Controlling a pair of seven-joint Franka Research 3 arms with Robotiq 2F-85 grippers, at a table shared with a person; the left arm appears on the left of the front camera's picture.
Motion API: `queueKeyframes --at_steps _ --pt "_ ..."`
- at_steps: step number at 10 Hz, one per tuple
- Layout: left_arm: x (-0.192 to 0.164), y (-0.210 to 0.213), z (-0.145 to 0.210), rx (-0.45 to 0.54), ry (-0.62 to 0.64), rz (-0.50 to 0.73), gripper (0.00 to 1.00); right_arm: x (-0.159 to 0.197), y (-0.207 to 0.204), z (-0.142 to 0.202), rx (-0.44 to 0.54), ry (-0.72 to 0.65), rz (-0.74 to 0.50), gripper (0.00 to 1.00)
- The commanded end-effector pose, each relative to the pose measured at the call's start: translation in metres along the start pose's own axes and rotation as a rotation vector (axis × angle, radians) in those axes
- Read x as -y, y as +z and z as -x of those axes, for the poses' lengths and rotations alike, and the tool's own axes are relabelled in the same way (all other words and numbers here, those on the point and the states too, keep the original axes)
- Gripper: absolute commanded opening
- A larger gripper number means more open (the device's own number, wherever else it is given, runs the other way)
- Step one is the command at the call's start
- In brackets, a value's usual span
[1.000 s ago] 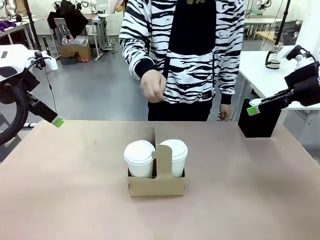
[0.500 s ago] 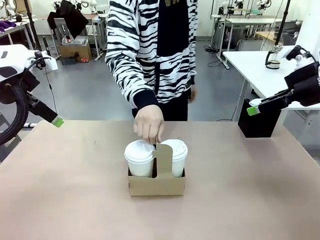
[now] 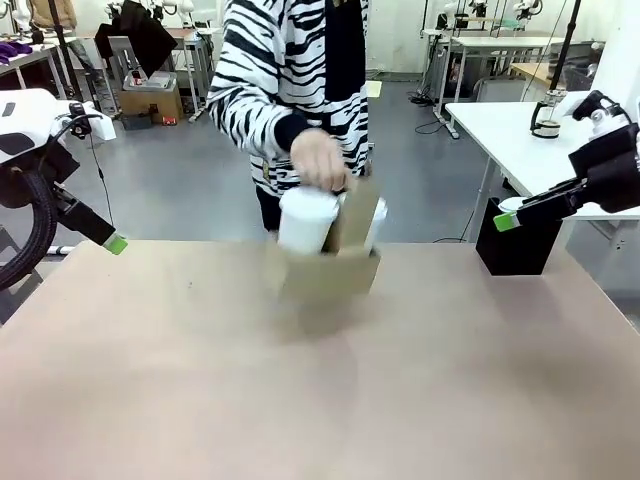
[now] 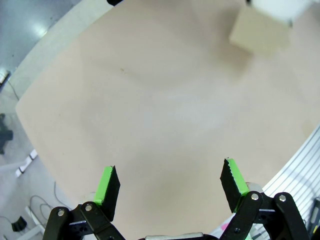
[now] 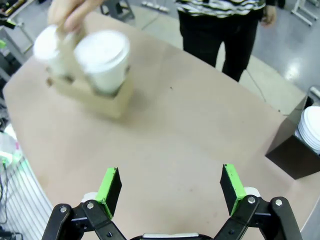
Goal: Pour a drink into a cup and package it in a carrier.
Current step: Insert the held 600 ml Paper Cup into the Cup Carrier.
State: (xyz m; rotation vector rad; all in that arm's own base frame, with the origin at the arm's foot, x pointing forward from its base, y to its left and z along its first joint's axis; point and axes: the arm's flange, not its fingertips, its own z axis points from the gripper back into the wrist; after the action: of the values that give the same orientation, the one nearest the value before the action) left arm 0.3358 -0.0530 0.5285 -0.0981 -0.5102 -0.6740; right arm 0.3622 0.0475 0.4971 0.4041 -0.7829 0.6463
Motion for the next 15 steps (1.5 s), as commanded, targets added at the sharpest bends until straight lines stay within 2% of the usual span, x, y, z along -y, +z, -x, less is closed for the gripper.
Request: queueKeyframes --at_steps 1,15 --pt "-0.0003 0.0009 0.0004 0.002 0.002 -0.002 1.00 -0.0013 0.0000 0.0011 -0.001 -0.009 0.014 1.00" --pt "-0.0003 0.0009 0.0004 0.002 0.002 -0.002 1.00 -0.0013 0.0000 0.0011 -0.001 -0.009 0.014 1.00"
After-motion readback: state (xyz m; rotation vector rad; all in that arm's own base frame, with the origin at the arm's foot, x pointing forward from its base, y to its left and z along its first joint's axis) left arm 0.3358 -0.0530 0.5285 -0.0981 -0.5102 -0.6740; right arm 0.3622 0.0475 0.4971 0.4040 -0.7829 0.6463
